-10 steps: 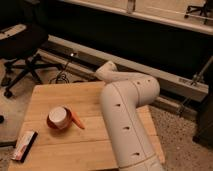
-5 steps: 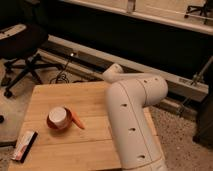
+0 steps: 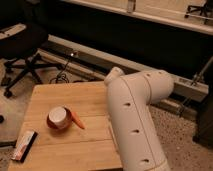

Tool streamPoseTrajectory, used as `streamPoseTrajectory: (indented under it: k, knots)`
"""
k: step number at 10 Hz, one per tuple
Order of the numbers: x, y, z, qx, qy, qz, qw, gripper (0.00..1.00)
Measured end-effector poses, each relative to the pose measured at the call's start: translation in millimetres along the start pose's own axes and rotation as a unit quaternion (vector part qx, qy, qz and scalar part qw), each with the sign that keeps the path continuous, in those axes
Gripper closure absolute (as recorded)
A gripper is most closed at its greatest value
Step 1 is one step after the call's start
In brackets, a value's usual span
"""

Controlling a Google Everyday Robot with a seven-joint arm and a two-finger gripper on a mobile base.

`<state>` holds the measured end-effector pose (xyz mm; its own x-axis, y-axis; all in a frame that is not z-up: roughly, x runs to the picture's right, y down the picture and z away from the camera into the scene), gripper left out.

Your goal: Wipe the white sponge on the table

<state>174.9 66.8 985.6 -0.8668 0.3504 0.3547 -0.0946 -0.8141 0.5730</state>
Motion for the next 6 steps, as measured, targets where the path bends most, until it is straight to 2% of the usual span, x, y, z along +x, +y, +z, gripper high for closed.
streamPoseTrajectory:
  k: [4,6]
  knots:
    - [16,-31,-19,0.003,0.006,0.006,1.0000,0.80]
    - [30,-45,-29,0.012,0.021,0.003,0.9997,0.80]
